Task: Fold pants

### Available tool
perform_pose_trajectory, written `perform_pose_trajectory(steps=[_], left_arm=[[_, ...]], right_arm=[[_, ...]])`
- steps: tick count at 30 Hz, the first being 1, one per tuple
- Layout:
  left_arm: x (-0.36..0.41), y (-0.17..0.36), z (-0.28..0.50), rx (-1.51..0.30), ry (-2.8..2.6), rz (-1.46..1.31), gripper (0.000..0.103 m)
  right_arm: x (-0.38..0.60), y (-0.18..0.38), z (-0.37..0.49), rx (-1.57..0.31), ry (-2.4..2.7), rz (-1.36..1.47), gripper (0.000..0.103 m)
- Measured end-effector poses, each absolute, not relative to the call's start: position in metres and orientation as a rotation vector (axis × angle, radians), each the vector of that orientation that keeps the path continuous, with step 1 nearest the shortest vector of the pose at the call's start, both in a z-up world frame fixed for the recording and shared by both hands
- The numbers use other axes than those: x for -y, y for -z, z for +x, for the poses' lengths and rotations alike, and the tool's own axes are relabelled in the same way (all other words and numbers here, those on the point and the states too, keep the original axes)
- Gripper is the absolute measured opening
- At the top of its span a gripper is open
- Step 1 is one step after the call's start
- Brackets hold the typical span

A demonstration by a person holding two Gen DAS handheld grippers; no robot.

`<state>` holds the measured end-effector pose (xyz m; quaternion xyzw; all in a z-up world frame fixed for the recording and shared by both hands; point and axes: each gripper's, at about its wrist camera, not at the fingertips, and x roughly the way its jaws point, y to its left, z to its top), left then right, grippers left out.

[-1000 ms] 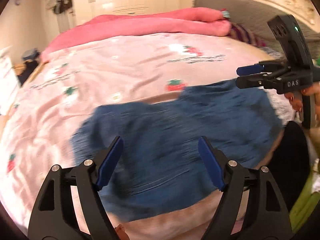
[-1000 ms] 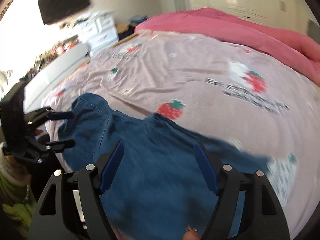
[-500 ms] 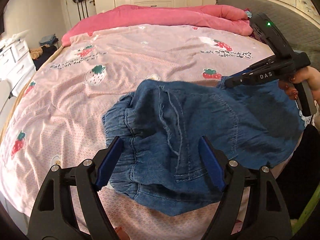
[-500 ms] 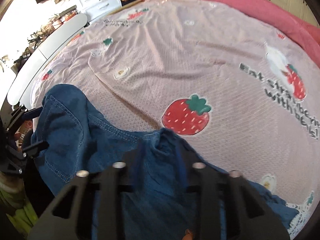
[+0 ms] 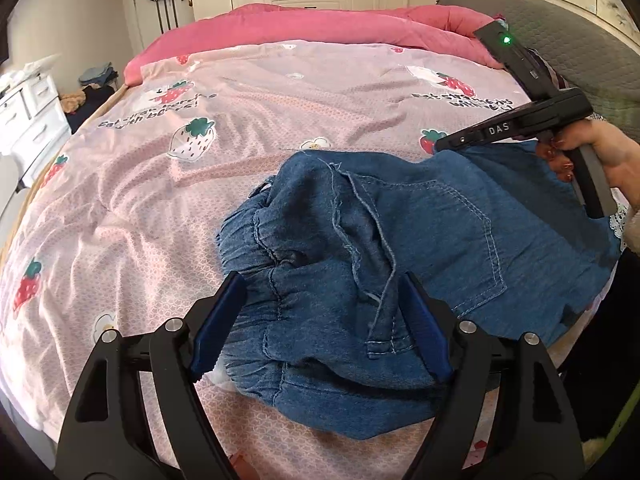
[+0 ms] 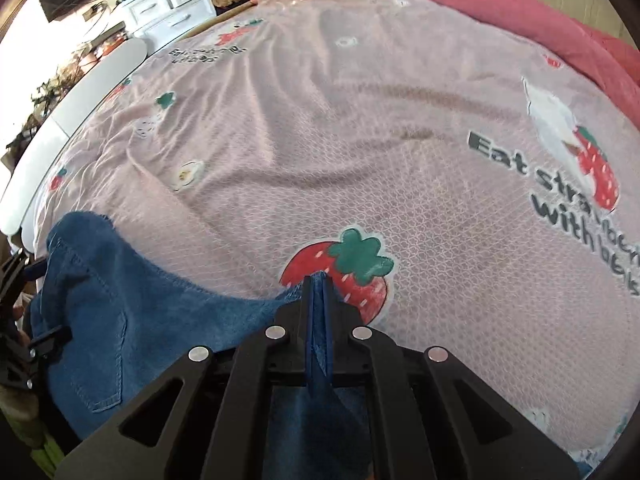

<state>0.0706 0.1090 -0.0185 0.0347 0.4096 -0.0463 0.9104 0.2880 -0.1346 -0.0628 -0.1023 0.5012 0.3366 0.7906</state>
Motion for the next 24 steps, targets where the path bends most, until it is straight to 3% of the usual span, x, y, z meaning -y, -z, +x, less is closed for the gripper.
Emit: perform_pose_trajectory(steps=[6, 9, 10, 13, 19, 24], left_arm=[[-0.112, 0.019, 0.071, -0.846, 0.094, 0.056, 0.073], [-0.112, 0.016, 0.069, -0.841, 0.098, 0.043, 0.073], [-0.112, 0.015, 0.068, -0.838, 0.099, 0.039, 0.073], [-0.112, 0.011, 0.067, -0.832, 0.100, 0.025, 0.073], [-0.106, -0.010, 0.057, -0.786, 0.100, 0.029, 0.073], [-0.083, -0.035, 0.055, -0.725, 0.165, 0.045, 0.073]], right_arm=[[0.145, 0.055, 0.288, -1.050, -0.728, -0.172, 0.004], [0.166, 0.033, 0.279, -0.985, -0.715, -0.130, 0.009], [0.175, 0.023, 0.273, -0.955, -0.700, -0.136, 0.014], [0.196, 0.003, 0.256, -0.891, -0.672, -0.148, 0.044], [0.263, -0.017, 0.221, -0.824, -0.553, -0.143, 0.054], [0.338, -0.011, 0.208, -0.820, -0.335, -0.130, 0.054]])
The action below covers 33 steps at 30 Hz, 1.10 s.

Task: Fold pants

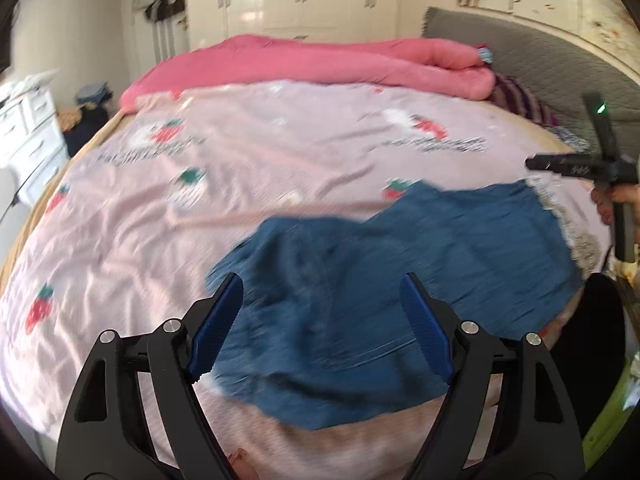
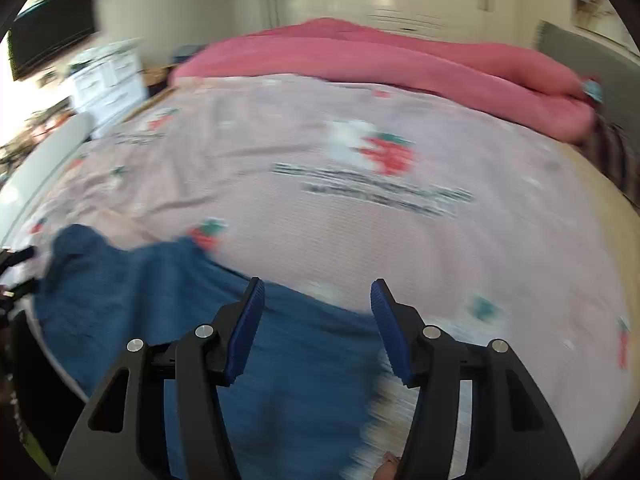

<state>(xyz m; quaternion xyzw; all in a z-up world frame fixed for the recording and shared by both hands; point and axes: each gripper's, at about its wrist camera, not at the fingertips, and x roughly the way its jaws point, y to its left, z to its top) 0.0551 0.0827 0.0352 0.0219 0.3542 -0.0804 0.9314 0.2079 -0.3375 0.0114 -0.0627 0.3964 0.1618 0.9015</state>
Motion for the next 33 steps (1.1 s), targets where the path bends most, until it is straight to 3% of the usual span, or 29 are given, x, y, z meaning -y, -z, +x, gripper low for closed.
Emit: perform_pose_trajectory(steps=[11, 17, 26, 30, 32, 33], left_arm=[[0.016, 0.004, 0.085, -0.834, 0.395, 0.127, 0.073], [0.006, 0.037, 0.089, -0.933, 0.354, 0.155, 0.073], [-0.001, 0.043, 0.088, -0.928, 0.366, 0.167, 0.073], [0.000, 0.038, 0.086, -0.924, 0.360, 0.167, 0.073], [0.003, 0.030, 0.082, -0.909, 0.362, 0.163, 0.075], [0.005, 0.025, 0.079, -0.903, 0.369, 0.159, 0.076]], right_arm=[[0.286, 0.023, 0.203, -0.916, -0.576, -0.117, 0.054], [0.304, 0.045, 0.229, -0.950, -0.392, -0.183, 0.054], [0.343, 0.050, 0.234, -0.950, -0.374, -0.120, 0.054], [0.347, 0.036, 0.228, -0.926, -0.417, -0.068, 0.066], [0.357, 0.020, 0.220, -0.885, -0.422, -0.027, 0.080], [0.363, 0.012, 0.214, -0.861, -0.410, -0.025, 0.081]])
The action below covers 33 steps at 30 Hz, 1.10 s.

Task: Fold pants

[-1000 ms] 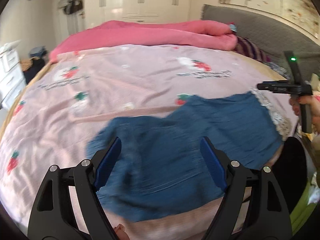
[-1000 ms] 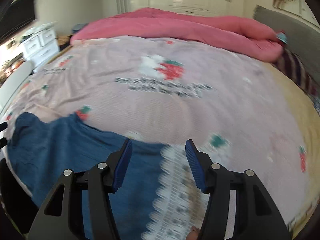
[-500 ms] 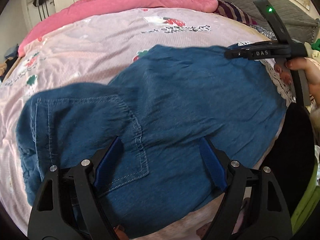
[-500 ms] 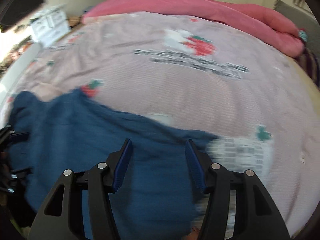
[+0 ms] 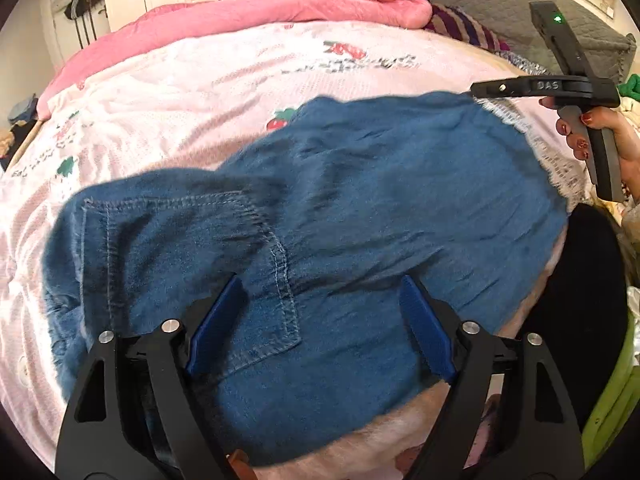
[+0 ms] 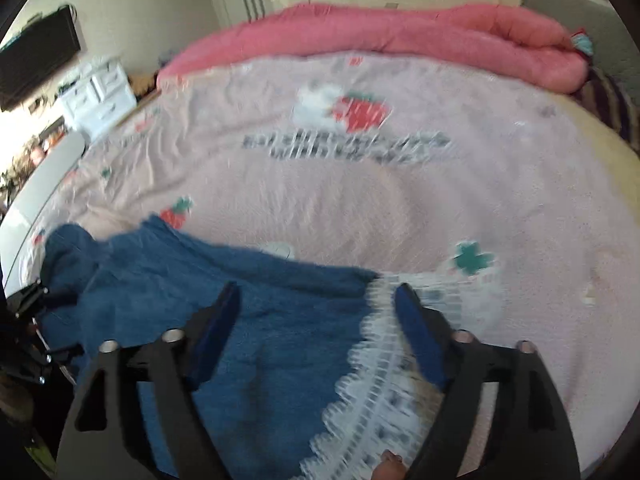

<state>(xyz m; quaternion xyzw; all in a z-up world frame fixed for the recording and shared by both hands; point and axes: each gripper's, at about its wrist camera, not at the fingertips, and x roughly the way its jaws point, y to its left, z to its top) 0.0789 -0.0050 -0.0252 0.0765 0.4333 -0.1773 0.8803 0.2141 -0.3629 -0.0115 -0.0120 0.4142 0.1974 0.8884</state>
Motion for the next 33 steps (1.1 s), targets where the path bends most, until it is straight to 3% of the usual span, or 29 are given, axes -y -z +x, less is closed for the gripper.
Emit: perform_pose_trajectory(steps=[4, 11, 28, 33], left_arm=[[0.019, 0.008, 0.069, -0.866, 0.401, 0.163, 0.078], [0.072, -0.018, 0.059, -0.787, 0.489, 0.207, 0.092], [0.215, -0.007, 0.049, -0.769, 0.743, 0.287, 0.093], [0.246, 0.006, 0.056, -0.783, 0.753, 0.297, 0.093]], right_arm=[[0.385, -0.008, 0.201, -0.835, -0.395, -0.004, 0.085], [0.413, -0.018, 0.184, -0.827, -0.374, -0.016, 0.090], [0.428, 0.020, 0.238, -0.959, -0.465, 0.092, 0.090], [0.417, 0.037, 0.260, -1.027, -0.528, 0.060, 0.074]])
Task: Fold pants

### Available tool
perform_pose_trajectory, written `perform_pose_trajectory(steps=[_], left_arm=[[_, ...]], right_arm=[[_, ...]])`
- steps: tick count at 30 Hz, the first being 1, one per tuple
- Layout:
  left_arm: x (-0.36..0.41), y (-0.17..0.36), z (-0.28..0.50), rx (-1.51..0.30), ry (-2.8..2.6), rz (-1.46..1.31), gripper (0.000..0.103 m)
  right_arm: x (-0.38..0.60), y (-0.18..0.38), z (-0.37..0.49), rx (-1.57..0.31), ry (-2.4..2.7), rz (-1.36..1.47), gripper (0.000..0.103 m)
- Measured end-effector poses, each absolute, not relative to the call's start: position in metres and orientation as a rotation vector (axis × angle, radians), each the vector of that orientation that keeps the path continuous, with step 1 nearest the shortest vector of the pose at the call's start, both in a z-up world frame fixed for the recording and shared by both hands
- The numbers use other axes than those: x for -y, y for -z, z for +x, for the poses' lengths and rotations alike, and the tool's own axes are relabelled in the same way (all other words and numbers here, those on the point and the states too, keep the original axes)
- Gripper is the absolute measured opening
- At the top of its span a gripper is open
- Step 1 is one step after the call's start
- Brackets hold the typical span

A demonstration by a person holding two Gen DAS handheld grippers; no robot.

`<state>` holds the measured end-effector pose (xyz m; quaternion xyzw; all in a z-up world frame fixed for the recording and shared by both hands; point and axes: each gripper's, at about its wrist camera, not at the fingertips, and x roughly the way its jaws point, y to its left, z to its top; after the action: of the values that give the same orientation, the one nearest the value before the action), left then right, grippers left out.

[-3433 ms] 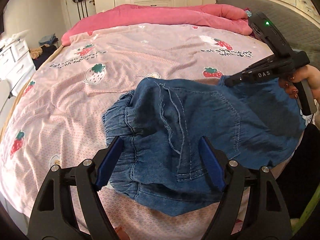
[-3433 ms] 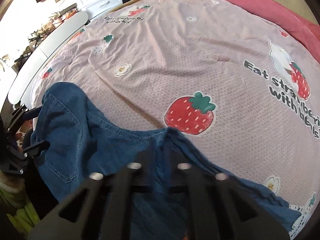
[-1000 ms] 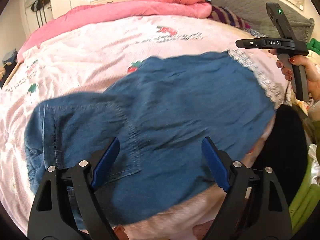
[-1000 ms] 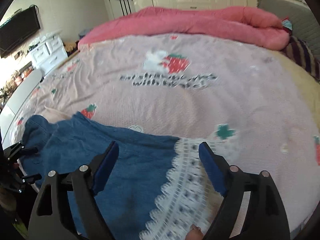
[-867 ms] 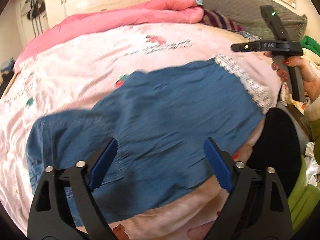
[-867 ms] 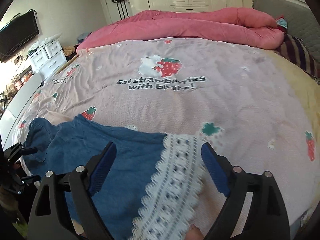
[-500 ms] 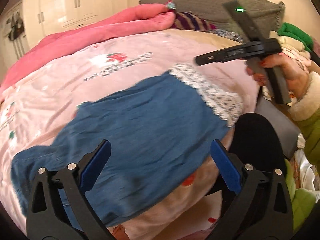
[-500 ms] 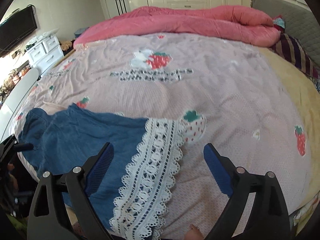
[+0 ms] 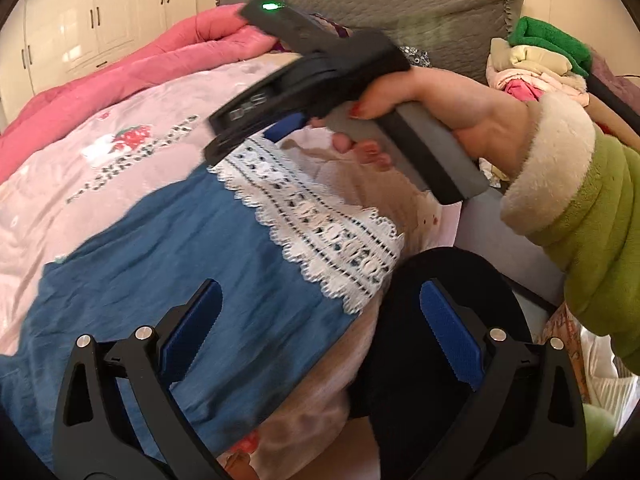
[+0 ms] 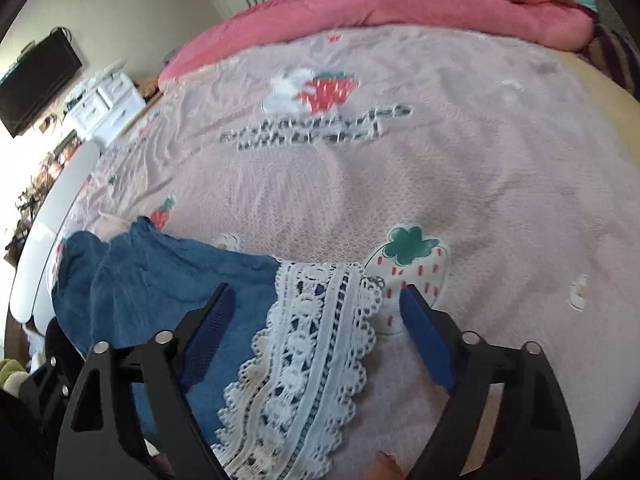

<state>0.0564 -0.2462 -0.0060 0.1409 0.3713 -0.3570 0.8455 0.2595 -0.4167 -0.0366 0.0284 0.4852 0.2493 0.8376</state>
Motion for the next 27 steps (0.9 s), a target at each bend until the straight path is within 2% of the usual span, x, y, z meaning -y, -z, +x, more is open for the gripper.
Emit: perform_pose_trajectory(steps=[2, 7, 16, 18, 22, 27], left_arm=[[0.253, 0.010, 0.056, -0.782, 0.748, 0.316, 0.093], [0.263, 0.017, 0.057, -0.782, 0.737, 0.341, 0.093], [0.275, 0.025, 0.061, -0.786, 0.717, 0.355, 0.093], [0.278, 0.028, 0.062, -0.787, 0.712, 0.359, 0.092], [0.284, 0.031, 0.061, -0.798, 0.720, 0.371, 0.087], [0.294, 0.036, 0.058, -0.792, 0.736, 0.418, 0.073]], right_arm=[[0.413, 0.042, 0.264, -1.042, -0.551, 0.047, 0.060], [0.407, 0.043, 0.264, -1.033, -0.594, 0.033, 0.042], [0.397, 0.033, 0.254, -0.951, -0.610, -0.069, 0.043], [0.397, 0.040, 0.260, -0.998, -0.608, -0.062, 0.043], [0.403, 0.048, 0.269, -1.051, -0.627, 0.030, 0.029], [0.400, 0.034, 0.264, -1.013, -0.654, 0.059, 0.028]])
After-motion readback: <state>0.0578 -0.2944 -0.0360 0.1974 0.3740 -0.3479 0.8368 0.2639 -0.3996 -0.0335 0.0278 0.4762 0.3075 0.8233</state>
